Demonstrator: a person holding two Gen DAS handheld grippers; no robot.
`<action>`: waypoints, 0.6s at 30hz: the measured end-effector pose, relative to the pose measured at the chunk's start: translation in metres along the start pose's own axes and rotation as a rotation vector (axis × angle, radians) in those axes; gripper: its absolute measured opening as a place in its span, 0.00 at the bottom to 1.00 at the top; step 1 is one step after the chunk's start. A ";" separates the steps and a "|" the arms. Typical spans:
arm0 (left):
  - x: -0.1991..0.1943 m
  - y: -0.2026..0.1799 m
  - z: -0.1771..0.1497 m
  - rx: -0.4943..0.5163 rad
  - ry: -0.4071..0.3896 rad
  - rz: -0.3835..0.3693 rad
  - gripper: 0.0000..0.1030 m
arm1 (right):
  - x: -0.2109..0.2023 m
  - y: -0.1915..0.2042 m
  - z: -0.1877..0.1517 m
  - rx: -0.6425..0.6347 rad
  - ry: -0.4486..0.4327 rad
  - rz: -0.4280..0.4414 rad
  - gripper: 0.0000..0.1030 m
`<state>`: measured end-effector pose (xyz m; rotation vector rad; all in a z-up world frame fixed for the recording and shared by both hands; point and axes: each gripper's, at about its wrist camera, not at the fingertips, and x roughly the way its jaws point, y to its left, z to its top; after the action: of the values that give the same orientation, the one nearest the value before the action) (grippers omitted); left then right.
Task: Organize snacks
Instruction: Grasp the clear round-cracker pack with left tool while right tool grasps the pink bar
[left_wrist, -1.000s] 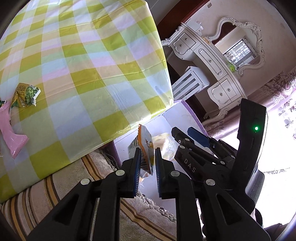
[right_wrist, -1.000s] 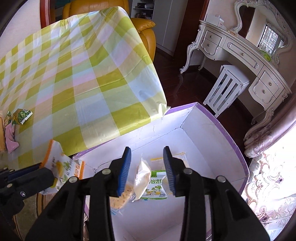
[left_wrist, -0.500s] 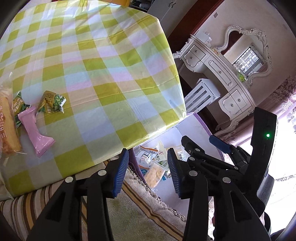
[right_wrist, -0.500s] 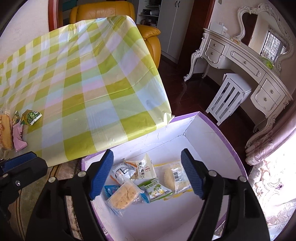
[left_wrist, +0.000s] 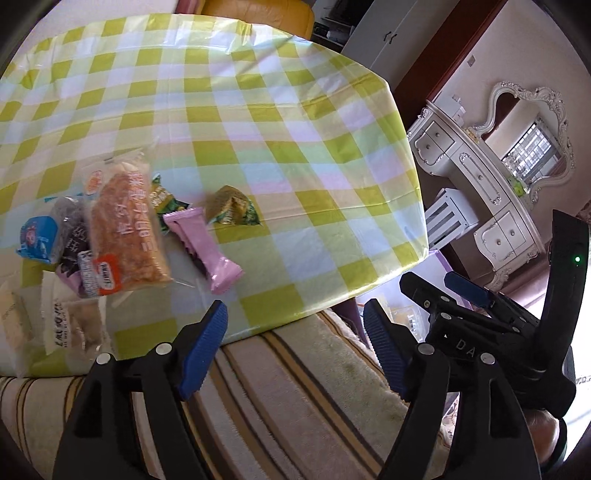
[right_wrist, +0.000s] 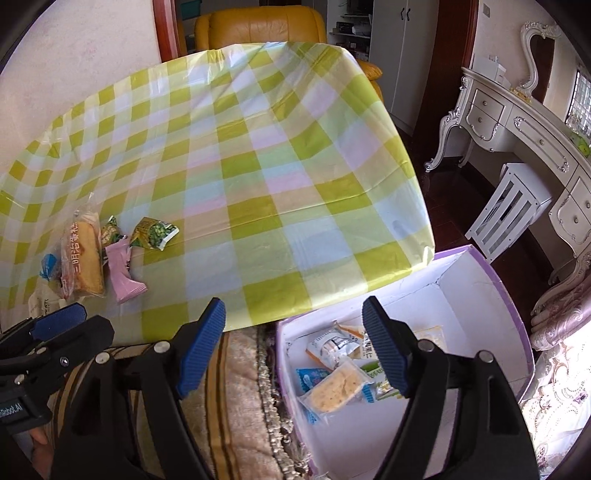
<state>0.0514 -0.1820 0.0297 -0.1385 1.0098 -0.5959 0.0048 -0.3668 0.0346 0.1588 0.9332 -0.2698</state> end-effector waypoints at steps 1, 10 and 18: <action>-0.006 0.007 -0.001 -0.005 -0.016 0.024 0.71 | 0.001 0.008 -0.001 -0.009 0.009 0.015 0.74; -0.059 0.086 -0.016 -0.152 -0.096 0.209 0.71 | 0.010 0.063 -0.005 -0.109 0.040 0.071 0.74; -0.090 0.161 -0.037 -0.344 -0.099 0.301 0.71 | 0.020 0.087 -0.006 -0.173 0.058 0.116 0.74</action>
<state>0.0507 0.0051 0.0169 -0.3102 1.0068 -0.1368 0.0376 -0.2852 0.0164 0.0614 0.9960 -0.0768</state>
